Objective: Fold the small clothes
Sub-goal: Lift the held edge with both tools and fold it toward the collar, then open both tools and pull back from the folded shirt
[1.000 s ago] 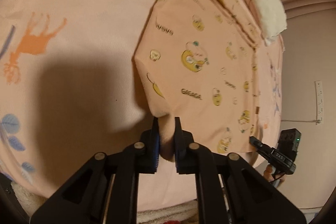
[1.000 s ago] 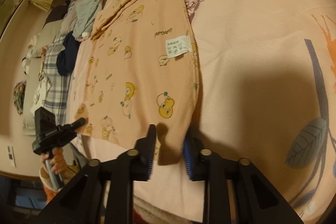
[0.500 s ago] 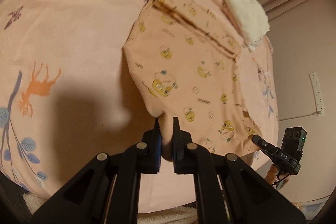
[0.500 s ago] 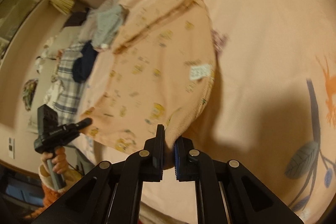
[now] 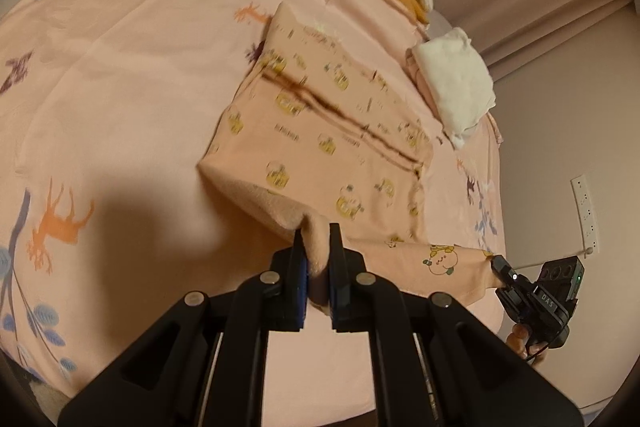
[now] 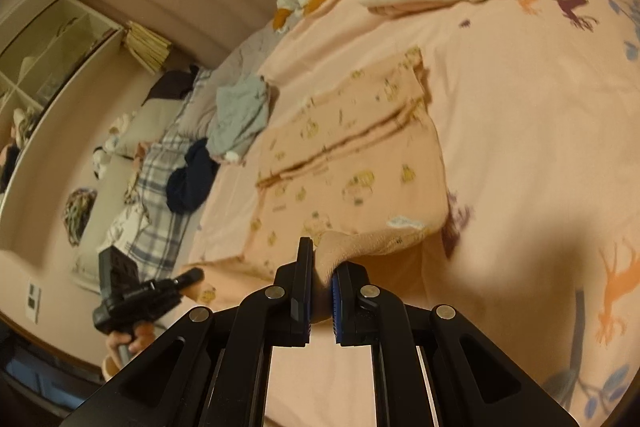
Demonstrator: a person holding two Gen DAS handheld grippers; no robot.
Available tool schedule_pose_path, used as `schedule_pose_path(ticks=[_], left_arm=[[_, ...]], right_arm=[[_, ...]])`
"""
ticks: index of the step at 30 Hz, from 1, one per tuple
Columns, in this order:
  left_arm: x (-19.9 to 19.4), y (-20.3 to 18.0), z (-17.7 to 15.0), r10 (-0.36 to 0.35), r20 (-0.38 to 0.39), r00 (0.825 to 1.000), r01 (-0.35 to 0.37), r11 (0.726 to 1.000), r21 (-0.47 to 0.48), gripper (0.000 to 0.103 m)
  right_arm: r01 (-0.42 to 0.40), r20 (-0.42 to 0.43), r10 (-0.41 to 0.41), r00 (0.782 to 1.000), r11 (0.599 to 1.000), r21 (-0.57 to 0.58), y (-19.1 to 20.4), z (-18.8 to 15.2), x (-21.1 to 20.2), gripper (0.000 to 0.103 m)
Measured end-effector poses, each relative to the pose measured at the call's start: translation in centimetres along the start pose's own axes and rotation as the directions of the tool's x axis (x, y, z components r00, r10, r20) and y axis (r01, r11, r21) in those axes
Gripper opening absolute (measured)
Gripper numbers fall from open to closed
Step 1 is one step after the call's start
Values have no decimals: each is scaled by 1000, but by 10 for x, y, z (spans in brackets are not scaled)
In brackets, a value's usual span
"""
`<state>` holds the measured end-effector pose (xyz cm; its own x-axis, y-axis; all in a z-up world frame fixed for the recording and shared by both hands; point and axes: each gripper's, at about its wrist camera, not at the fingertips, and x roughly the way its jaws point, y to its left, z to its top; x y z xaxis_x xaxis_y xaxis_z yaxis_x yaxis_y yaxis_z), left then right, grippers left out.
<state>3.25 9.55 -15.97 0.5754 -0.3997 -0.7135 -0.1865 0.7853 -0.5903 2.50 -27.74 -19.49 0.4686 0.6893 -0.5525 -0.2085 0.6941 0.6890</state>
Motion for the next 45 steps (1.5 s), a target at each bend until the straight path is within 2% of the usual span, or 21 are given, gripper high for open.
schedule_pose_path(ticks=[9,16,20,24,26,28,31,34,35,37,38,39,41,43,45], left_arm=[[6,-10,45,-54,72,996,58,997,-45,7],[40,-11,99,-80,101,992,90,991,-97,7],[69,-7,136,-17,101,995,27,995,-91,7],[105,4,178,-29,83,996,38,992,-121,7],[125,13,195,11,72,997,-1,990,-139,8],[151,24,209,62,38,997,-55,986,-158,8],[179,36,223,93,-46,995,-101,974,-202,8],[179,39,234,98,-38,994,-104,969,-222,19],[177,37,235,119,-35,992,-124,971,-206,26],[161,31,237,185,18,983,-180,970,-164,41],[157,28,239,211,40,977,-203,968,-151,51],[148,24,241,234,63,970,-224,965,-136,55],[136,21,242,230,71,971,-220,967,-125,60],[123,17,241,216,76,973,-207,972,-115,65],[120,8,234,237,55,970,-233,970,-62,66]], right_arm=[[-28,39,27,999,999,22,0,33,8,9],[21,36,-23,999,999,42,-12,76,32,9],[40,17,-41,999,998,49,-24,104,57,9],[81,0,-81,997,996,31,-35,137,89,9],[117,-8,-116,993,992,40,-45,155,106,9],[148,-43,-146,988,987,69,-59,170,126,9],[189,-120,-175,977,975,113,-78,185,152,9],[259,-148,-242,959,960,106,-82,192,162,10],[268,-151,-253,956,960,87,-79,193,162,10],[303,-145,-298,943,953,15,-66,190,157,10],[314,-144,-312,939,949,-8,-62,190,155,12],[334,-139,-337,931,941,-46,-54,188,152,16],[369,-118,-379,918,925,-93,-43,187,145,30],[414,-57,-423,904,901,-131,-32,190,133,56],[420,-14,-424,906,900,-116,-27,193,119,60]])
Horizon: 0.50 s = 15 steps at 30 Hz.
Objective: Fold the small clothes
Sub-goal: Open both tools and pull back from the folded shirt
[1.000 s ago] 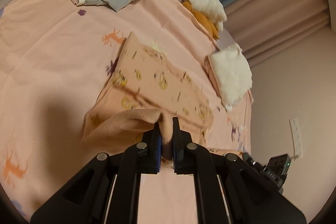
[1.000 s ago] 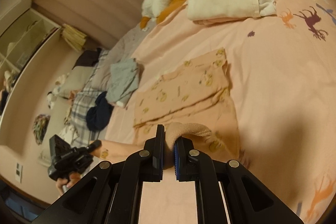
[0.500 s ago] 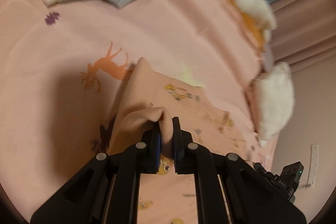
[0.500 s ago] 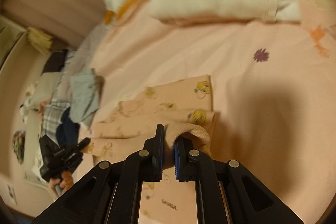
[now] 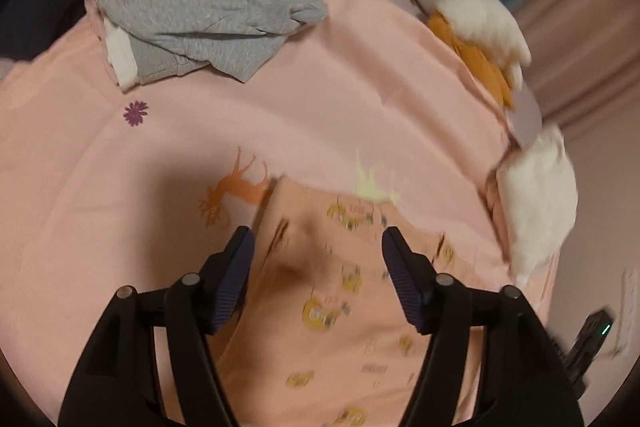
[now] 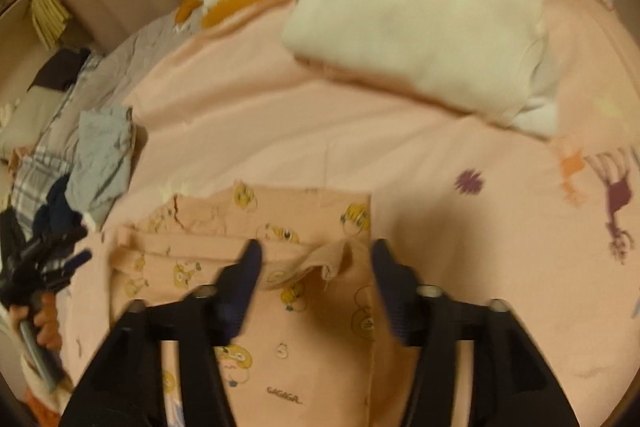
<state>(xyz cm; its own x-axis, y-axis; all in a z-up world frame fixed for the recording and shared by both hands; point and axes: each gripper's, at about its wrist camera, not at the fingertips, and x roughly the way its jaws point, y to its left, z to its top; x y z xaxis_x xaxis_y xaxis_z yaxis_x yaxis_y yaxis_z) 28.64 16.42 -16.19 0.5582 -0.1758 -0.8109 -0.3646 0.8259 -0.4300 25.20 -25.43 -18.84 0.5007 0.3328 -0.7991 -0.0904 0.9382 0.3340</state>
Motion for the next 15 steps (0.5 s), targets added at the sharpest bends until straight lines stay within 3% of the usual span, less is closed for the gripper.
schedule_pose_path(ticks=[3,6,9,12,15], left_arm=[[1,-12,-26,14,-42,999,-9,994,107,66],[25,-23,-54,-8,-136,991,32,984,175,64],[59,-35,-68,44,-226,973,7,975,221,46],[83,-51,-67,112,-187,976,-47,946,322,46],[107,-61,-44,130,-173,976,-73,950,302,46]], right_arm=[[-76,-18,77,997,996,45,-4,-3,-9,60],[-71,-82,70,994,997,-2,3,-19,2,59],[-31,-180,16,984,996,-80,13,-40,34,40],[-29,-227,2,974,993,-113,21,-44,64,36],[-11,-192,-12,981,993,-121,26,-22,84,36]])
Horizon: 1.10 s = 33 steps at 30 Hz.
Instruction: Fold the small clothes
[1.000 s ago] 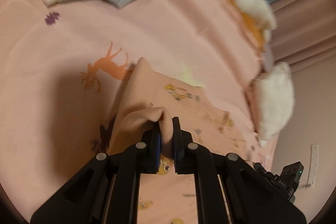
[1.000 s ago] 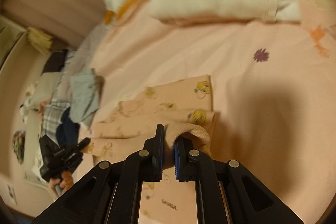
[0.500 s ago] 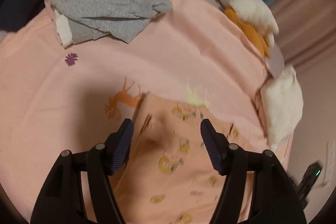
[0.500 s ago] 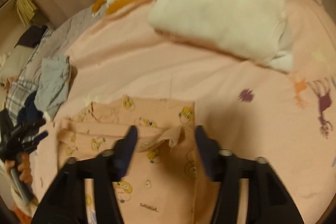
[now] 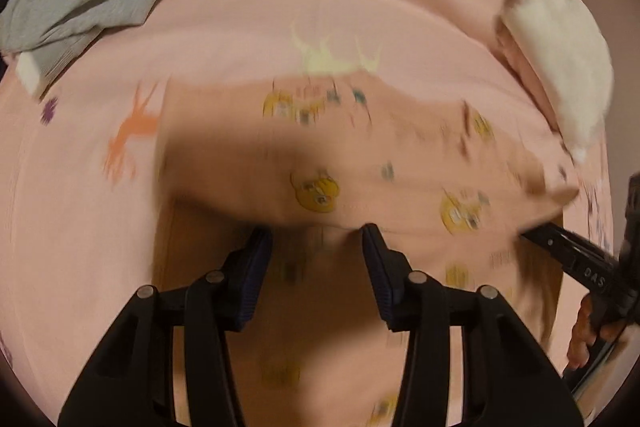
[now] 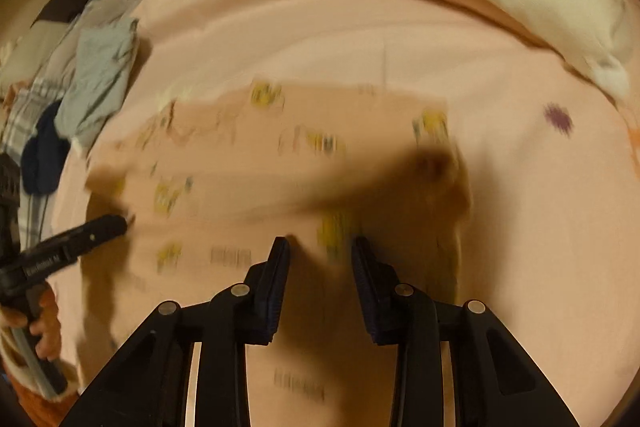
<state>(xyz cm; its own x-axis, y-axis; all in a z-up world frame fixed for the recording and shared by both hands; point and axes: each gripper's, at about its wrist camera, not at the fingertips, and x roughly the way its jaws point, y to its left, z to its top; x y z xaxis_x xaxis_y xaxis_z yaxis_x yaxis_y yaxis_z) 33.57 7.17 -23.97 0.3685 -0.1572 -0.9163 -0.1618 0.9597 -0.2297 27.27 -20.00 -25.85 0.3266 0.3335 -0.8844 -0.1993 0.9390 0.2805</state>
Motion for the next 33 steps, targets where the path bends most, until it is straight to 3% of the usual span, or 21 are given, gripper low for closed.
schedule_pose_path(ticks=[4,7,8,9,11,13,16,19,20,23,27,31,33], left_arm=[[8,8,48,9,35,999,-5,994,-105,46],[-25,26,51,-35,142,989,62,980,-188,51],[-36,31,47,-57,159,986,87,978,-191,61],[-46,35,41,-65,161,985,96,977,-191,78],[-67,44,23,-63,157,986,94,975,-200,92],[-86,54,-3,-66,139,988,95,973,-210,92],[-112,68,-51,-102,121,987,128,965,-231,93],[-114,71,-101,-130,115,985,159,945,-286,97],[-108,73,-122,-163,92,982,184,935,-302,97],[-88,67,-162,-280,48,959,279,895,-349,97],[-59,54,-175,-329,35,944,315,861,-399,96],[-53,39,-163,-289,121,950,313,879,-360,96],[-47,33,-154,-337,175,925,378,858,-348,98]], right_arm=[[18,36,-21,999,998,63,-7,42,5,36],[-15,69,5,998,989,147,-17,50,-14,36],[-42,84,30,996,988,151,-19,46,-23,36],[-73,96,60,994,987,144,-22,40,-36,40],[-88,97,75,992,987,138,-26,23,-58,55],[-89,104,75,992,986,143,-31,1,-80,70],[-107,97,93,991,982,154,-40,-40,-109,72],[-157,92,140,986,962,222,-54,-84,-121,86],[-168,86,151,985,954,247,-45,-84,-109,86],[-262,52,261,964,897,355,-55,-125,-87,86],[-335,53,349,936,832,442,-51,-152,-57,86],[-352,102,343,934,828,437,-36,-155,-42,86],[-378,164,341,926,817,435,-32,-150,-45,86]])
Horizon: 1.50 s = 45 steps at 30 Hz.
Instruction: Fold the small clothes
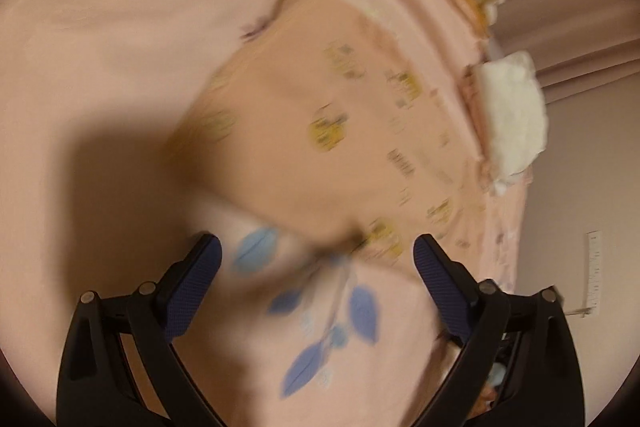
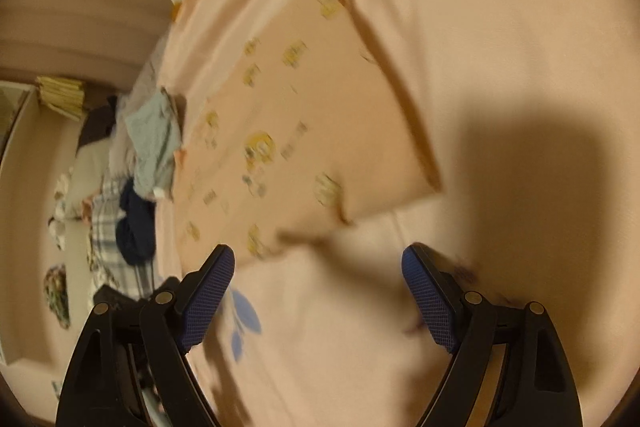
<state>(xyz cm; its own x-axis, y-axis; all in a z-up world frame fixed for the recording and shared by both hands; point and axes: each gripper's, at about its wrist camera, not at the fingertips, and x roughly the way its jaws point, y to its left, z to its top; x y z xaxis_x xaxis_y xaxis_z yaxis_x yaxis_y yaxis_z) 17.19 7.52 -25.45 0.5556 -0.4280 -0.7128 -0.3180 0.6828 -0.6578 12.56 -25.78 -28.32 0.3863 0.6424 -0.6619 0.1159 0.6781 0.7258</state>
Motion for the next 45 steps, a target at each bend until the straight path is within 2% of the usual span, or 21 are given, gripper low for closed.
schedule_pose_path(ticks=[2,5,9,13,14,16,17,20,21,22,23,27,29,31,32,36,42,45], left_arm=[[11,5,4,-80,19,997,80,996,-44,98],[18,9,8,-131,103,986,140,986,-87,100],[31,2,27,-142,175,974,165,979,-121,100],[49,-7,57,-129,169,977,153,978,-138,98],[53,-9,63,-111,172,979,137,979,-148,92],[61,-12,76,-62,180,982,94,979,-179,73],[60,-7,78,-47,184,982,83,977,-194,59],[68,-2,85,8,177,984,24,984,-177,25],[68,1,84,24,171,985,5,986,-170,21],[65,3,81,18,172,985,11,986,-167,20],[63,4,80,20,163,986,8,986,-168,18],[48,4,72,37,123,992,-13,982,-191,16],[41,-3,64,54,112,992,-39,990,-132,16],[33,-7,50,90,105,990,-83,994,-72,16],[26,-6,40,103,98,990,-98,994,-52,16],[2,4,0,139,69,988,-138,990,-8,16],[-23,23,-56,211,66,975,-216,973,82,22],[-33,37,-69,186,72,980,-190,980,60,24]], right_arm=[[-59,21,58,998,997,42,-3,4,4,86],[-135,71,128,989,985,111,-9,10,12,86],[-178,127,162,979,976,126,-3,20,21,86],[-173,143,156,977,978,116,7,38,34,86],[-169,151,151,977,979,115,10,42,37,86],[-159,169,141,976,982,101,17,51,44,84],[-152,178,134,975,984,92,17,51,45,81],[-96,210,79,974,993,72,19,57,54,66],[-79,224,64,972,995,59,20,58,56,48],[-49,228,37,973,998,47,19,59,58,15],[-22,218,12,976,999,46,16,62,62,12],[-130,189,104,977,982,134,-8,58,56,11],[-154,167,128,978,976,153,-11,52,47,11],[-125,155,107,982,986,114,-8,39,35,11],[-83,143,72,987,994,72,-5,29,28,11],[23,101,-19,995,999,-38,1,-8,8,11],[104,36,-100,994,985,-137,-7,-63,-20,10],[91,32,-88,996,989,-114,-22,-76,-31,10]])
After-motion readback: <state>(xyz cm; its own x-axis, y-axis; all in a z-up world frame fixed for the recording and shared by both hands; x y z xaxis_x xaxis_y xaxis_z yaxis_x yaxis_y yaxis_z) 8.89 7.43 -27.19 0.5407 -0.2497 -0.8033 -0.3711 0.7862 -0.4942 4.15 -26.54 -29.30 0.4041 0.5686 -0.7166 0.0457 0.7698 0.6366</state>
